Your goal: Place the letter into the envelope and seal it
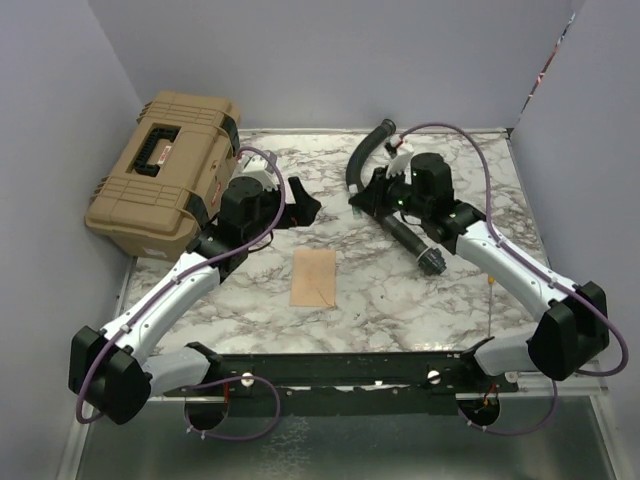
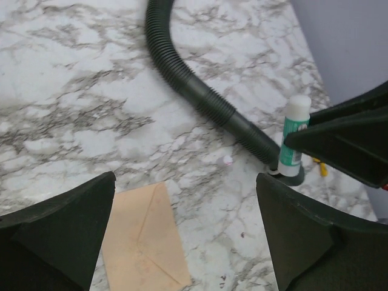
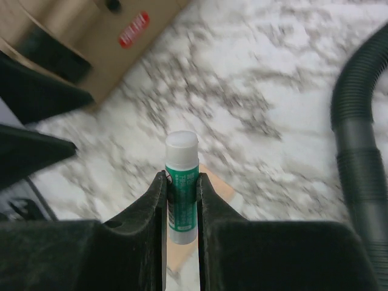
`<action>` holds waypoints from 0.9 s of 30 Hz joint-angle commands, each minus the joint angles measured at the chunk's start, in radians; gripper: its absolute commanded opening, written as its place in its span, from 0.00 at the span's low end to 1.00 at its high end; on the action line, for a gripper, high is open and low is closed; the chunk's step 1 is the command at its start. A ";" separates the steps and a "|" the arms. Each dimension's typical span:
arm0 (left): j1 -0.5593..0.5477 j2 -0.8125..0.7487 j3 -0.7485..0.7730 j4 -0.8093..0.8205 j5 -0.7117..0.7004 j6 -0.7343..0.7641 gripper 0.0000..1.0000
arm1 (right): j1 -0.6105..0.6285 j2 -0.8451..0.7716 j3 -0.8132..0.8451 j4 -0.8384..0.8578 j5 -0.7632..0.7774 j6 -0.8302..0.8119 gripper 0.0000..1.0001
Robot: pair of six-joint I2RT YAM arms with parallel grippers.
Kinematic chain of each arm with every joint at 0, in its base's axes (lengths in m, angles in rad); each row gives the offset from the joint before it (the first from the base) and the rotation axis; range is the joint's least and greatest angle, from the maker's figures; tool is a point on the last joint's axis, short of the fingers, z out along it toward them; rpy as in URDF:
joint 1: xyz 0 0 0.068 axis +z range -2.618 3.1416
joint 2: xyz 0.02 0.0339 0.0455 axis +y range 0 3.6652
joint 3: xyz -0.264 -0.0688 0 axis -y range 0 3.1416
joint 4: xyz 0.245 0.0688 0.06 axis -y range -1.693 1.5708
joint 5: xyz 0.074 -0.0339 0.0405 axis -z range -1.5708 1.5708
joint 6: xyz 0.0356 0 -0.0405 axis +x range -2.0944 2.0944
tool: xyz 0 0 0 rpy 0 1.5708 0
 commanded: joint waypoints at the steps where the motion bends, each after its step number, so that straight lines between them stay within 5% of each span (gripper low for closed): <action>1: 0.003 -0.038 0.061 0.128 0.181 -0.058 0.99 | 0.005 -0.049 0.003 0.385 -0.036 0.357 0.09; 7: 0.003 0.054 0.134 0.325 0.532 -0.211 0.94 | 0.005 -0.031 0.024 0.627 -0.135 0.605 0.09; 12: 0.003 0.095 0.158 0.373 0.537 -0.240 0.93 | 0.005 -0.007 0.099 0.620 -0.217 0.646 0.09; 19: 0.006 0.116 0.161 0.426 0.545 -0.279 0.64 | 0.005 -0.023 0.097 0.615 -0.249 0.656 0.09; 27: 0.034 0.071 0.128 0.452 0.595 -0.270 0.76 | 0.005 -0.025 0.091 0.600 -0.371 0.491 0.07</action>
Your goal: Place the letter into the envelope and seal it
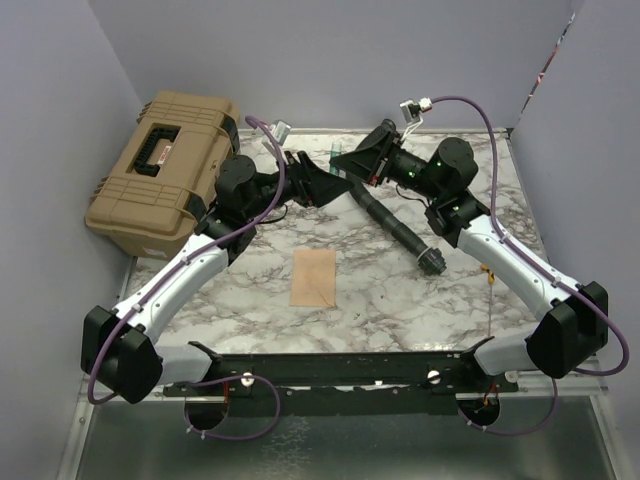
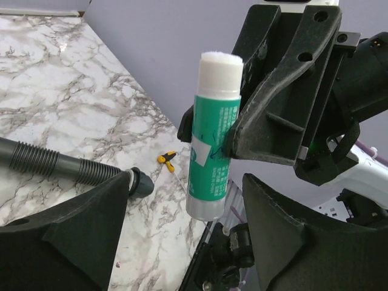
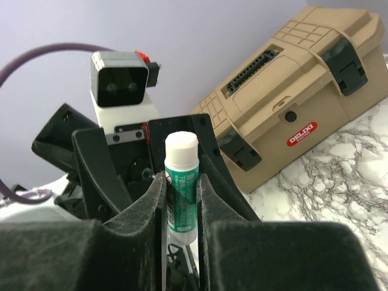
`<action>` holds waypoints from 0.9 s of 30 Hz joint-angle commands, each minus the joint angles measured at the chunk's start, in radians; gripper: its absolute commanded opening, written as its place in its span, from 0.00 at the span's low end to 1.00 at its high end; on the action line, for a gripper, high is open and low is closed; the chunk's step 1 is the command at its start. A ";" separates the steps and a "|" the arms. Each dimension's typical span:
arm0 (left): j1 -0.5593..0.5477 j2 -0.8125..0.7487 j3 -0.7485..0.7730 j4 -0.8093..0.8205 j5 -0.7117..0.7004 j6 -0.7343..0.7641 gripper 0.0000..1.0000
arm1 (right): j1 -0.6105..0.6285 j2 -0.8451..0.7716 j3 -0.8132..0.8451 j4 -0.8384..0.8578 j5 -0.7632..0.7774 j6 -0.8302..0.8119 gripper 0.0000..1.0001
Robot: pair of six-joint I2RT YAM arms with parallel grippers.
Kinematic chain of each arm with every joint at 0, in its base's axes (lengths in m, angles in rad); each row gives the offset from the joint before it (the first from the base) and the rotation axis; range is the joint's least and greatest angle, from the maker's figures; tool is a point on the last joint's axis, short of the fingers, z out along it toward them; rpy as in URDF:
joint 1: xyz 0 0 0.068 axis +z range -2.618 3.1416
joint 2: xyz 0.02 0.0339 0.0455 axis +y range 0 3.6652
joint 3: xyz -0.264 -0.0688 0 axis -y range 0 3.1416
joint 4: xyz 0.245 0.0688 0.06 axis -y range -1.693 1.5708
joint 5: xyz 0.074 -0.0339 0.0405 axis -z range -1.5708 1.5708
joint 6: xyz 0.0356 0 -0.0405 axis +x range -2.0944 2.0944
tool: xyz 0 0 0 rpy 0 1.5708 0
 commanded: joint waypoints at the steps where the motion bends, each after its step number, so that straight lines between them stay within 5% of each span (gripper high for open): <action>1: 0.026 -0.052 -0.018 0.051 0.079 0.004 0.75 | 0.005 -0.010 0.010 0.010 -0.132 -0.119 0.06; 8: 0.049 -0.059 -0.026 0.059 0.117 -0.009 0.53 | 0.004 -0.010 0.032 -0.008 -0.235 -0.181 0.06; 23: 0.048 -0.022 -0.049 0.161 0.271 -0.064 0.27 | 0.003 -0.013 0.014 0.057 -0.203 -0.019 0.06; 27: 0.048 -0.025 -0.055 0.167 0.267 -0.062 0.01 | 0.004 -0.012 0.008 0.063 -0.205 -0.001 0.12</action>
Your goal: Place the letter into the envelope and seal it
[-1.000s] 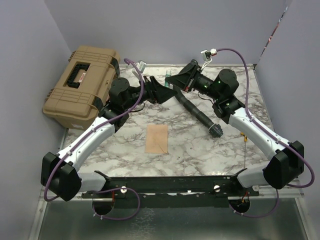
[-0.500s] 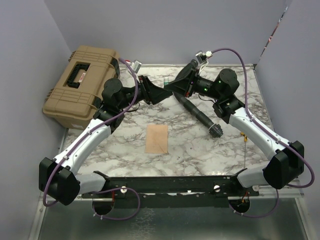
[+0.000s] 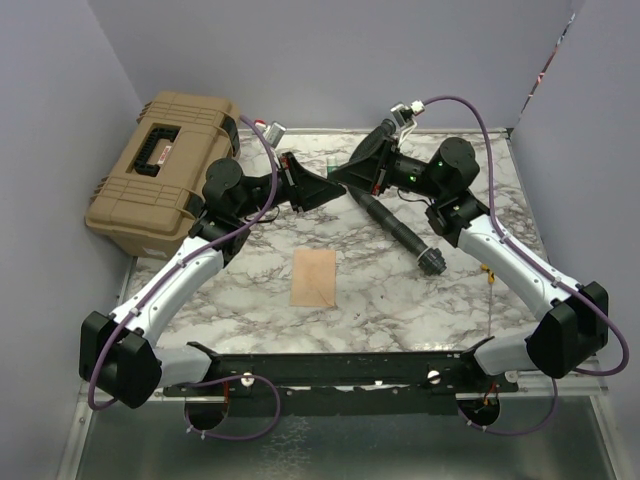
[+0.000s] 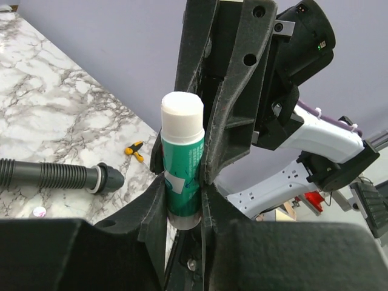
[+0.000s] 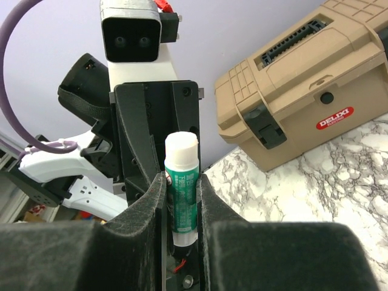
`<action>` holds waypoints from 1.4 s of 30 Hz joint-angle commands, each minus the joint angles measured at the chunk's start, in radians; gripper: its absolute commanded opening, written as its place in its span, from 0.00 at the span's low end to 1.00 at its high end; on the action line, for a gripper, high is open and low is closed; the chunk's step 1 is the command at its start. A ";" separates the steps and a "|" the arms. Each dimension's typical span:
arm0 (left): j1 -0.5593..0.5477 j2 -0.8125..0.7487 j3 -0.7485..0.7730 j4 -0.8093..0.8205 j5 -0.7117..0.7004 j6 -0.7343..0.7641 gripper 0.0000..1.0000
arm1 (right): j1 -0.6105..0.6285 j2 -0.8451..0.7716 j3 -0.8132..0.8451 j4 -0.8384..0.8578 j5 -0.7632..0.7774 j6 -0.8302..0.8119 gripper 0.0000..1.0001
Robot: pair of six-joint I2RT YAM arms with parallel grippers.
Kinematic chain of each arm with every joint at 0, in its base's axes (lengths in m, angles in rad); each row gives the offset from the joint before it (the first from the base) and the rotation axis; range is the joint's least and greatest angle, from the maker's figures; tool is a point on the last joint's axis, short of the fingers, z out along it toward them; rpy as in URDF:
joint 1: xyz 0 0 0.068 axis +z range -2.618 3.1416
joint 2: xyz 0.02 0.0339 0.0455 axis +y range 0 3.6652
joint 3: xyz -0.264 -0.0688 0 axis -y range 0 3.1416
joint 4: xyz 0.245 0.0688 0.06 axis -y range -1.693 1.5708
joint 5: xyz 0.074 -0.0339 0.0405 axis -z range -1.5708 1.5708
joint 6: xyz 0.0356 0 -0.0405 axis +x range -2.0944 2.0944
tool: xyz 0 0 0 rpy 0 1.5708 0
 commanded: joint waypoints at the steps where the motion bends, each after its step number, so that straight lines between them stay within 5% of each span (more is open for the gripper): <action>1: 0.003 0.002 -0.021 0.033 0.041 0.003 0.00 | 0.005 -0.015 0.007 0.037 -0.004 0.038 0.18; 9: 0.003 -0.008 -0.025 0.039 0.024 0.006 0.00 | 0.004 -0.055 -0.013 -0.049 0.069 -0.015 0.46; 21: 0.003 -0.017 -0.036 0.053 0.089 0.005 0.00 | 0.004 -0.018 0.022 -0.047 0.084 -0.016 0.48; 24: 0.003 -0.017 -0.035 0.056 0.104 0.004 0.00 | 0.005 -0.007 0.034 -0.034 0.075 -0.010 0.43; 29: 0.003 -0.016 -0.035 0.059 0.105 -0.002 0.00 | 0.004 0.011 0.058 -0.027 0.022 0.001 0.17; 30: 0.003 -0.015 -0.032 0.061 0.101 -0.006 0.03 | 0.004 0.012 0.058 -0.028 0.010 -0.002 0.13; 34: 0.007 -0.009 -0.019 0.062 0.078 -0.033 0.42 | 0.004 0.005 0.055 -0.072 -0.023 -0.056 0.08; 42: 0.030 -0.003 -0.051 0.128 0.075 -0.078 0.37 | 0.002 0.012 0.062 -0.074 -0.098 -0.049 0.07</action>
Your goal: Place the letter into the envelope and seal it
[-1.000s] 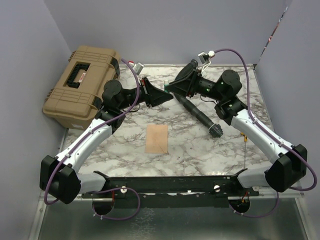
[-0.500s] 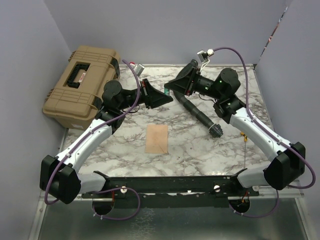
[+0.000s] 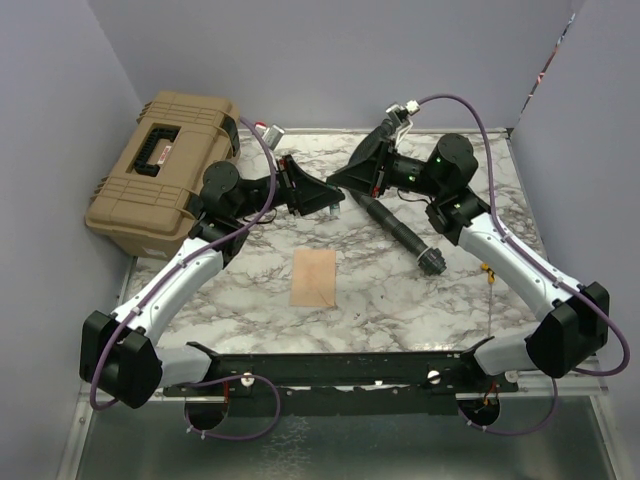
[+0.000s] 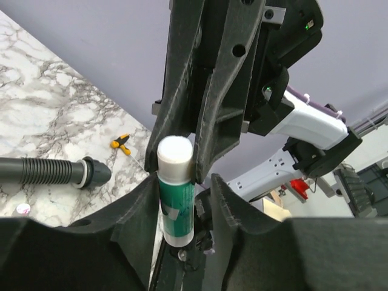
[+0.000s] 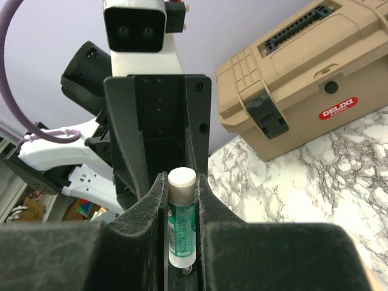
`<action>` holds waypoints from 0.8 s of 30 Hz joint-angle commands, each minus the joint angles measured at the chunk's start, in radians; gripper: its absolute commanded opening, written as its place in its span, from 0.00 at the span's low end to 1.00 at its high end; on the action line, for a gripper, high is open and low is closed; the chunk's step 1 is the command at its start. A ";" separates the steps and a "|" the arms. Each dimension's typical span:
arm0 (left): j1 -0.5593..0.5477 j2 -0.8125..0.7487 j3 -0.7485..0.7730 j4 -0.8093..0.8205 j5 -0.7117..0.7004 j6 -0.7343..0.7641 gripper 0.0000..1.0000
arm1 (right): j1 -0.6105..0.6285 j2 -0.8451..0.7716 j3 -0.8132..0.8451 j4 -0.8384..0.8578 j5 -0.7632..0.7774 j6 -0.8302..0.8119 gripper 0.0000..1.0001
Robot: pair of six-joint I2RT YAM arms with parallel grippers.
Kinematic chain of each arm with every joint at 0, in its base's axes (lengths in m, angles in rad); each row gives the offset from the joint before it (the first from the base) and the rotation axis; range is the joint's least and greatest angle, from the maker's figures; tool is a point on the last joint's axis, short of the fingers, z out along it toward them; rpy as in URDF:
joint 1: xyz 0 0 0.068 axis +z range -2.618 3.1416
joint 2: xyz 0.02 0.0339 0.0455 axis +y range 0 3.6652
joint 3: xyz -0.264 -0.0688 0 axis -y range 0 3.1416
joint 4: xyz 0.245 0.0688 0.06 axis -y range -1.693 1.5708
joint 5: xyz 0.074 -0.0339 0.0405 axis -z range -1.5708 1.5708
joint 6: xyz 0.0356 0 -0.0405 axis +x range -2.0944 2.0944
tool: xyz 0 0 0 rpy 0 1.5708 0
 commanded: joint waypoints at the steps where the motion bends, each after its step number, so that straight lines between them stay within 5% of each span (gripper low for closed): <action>1: 0.015 0.000 -0.027 0.073 0.011 -0.034 0.33 | 0.001 0.012 0.028 0.014 -0.078 0.011 0.07; 7: 0.018 0.005 -0.033 0.087 0.011 -0.033 0.00 | 0.001 0.011 0.035 0.017 -0.090 0.043 0.13; 11: 0.018 0.001 -0.038 0.088 0.001 -0.020 0.00 | 0.001 -0.028 0.014 -0.021 0.003 0.048 0.56; 14: 0.018 -0.013 -0.042 0.088 -0.025 0.001 0.00 | 0.001 -0.076 -0.027 -0.049 0.090 0.048 0.71; 24: 0.018 -0.048 -0.025 0.158 -0.215 -0.030 0.00 | 0.002 -0.146 -0.226 0.180 0.120 0.214 0.76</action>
